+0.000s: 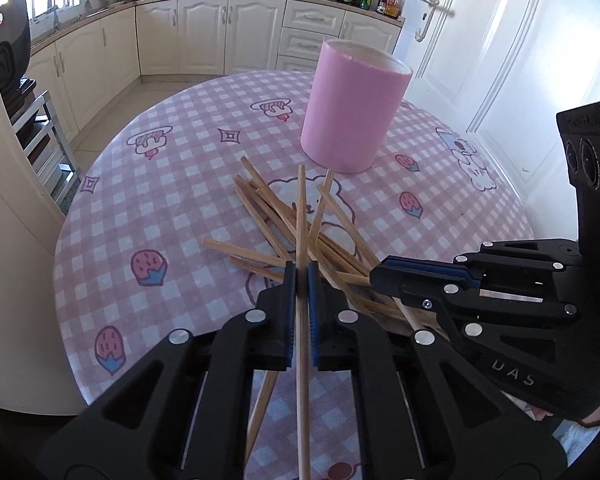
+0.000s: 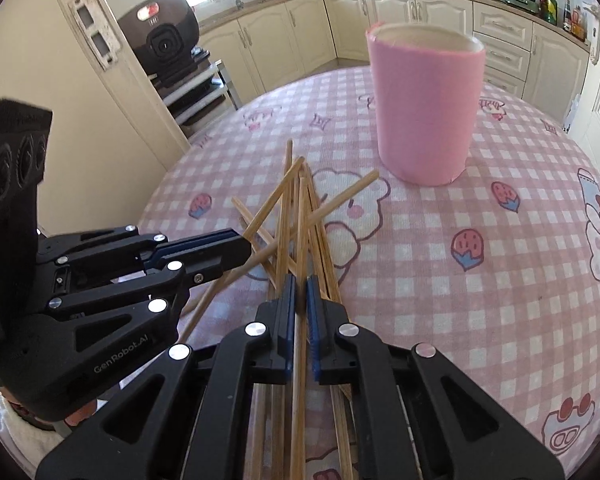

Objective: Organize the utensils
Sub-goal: 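Lift the held sticks with both tools and carry them over the pink cup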

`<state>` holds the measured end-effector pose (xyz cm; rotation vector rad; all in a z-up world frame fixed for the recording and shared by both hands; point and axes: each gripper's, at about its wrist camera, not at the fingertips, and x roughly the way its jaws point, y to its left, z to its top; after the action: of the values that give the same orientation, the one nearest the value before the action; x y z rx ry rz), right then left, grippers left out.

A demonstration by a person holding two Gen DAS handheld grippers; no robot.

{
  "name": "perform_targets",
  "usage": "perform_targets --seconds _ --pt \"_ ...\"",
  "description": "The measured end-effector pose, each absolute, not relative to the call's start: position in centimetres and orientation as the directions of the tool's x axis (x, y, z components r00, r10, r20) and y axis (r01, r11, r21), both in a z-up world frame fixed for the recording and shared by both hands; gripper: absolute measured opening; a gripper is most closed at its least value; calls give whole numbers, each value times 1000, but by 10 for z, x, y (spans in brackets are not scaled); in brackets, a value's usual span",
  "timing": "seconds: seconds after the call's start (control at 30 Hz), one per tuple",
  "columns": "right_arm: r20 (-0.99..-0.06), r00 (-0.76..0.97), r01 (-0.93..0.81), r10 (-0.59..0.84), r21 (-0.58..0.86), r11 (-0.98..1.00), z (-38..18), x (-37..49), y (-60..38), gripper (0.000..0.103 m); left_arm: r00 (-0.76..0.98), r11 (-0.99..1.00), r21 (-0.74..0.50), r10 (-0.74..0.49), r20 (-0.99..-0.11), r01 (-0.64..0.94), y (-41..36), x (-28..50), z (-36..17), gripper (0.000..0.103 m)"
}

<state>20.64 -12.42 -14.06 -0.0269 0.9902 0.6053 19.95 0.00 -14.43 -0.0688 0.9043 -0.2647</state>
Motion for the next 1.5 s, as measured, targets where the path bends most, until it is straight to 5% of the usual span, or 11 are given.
perform_targets --seconds 0.23,0.57,1.5 --pt "-681 456 -516 572 321 794 -93 198 -143 4 649 945 -220 -327 -686 244 3 184 -96 6" --pt "-573 593 -552 565 222 804 -25 179 -155 4 739 919 -225 -395 -545 325 -5 168 -22 6" --pt "-325 855 -388 404 118 914 46 244 -190 4 938 957 -215 -245 -246 194 -34 281 42 6"
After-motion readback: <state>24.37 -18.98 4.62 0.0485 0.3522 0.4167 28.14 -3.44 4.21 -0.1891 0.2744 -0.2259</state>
